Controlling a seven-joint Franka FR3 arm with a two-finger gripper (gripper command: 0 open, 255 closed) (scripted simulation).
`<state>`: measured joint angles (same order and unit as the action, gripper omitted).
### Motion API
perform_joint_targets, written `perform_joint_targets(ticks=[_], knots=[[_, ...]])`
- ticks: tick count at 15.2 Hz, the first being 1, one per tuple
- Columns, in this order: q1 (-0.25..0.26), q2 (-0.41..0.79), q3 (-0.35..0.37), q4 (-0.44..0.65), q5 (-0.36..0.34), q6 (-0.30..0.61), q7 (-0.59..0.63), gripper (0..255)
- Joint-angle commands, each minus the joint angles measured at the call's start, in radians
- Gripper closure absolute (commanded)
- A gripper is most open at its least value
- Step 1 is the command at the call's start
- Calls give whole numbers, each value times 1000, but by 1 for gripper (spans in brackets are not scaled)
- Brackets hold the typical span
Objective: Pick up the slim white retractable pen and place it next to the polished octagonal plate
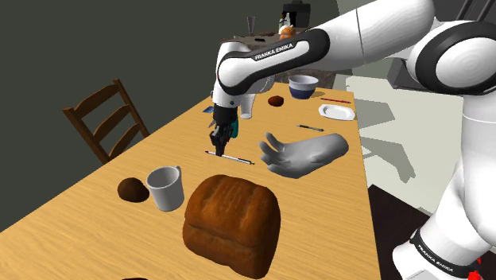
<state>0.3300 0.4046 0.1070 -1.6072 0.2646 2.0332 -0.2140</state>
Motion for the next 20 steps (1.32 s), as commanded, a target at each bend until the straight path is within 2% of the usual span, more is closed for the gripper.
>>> perform_joint_targets(ticks=[1, 5, 12, 20], knots=[[0, -9, 0, 14, -2, -23, 6, 255], [-1, -21, -1, 45, -5, -64, 17, 255], [-100, -133, -44, -108, 22, -64, -135, 255], [-207, -208, -110, -201, 33, -94, -308, 255]])
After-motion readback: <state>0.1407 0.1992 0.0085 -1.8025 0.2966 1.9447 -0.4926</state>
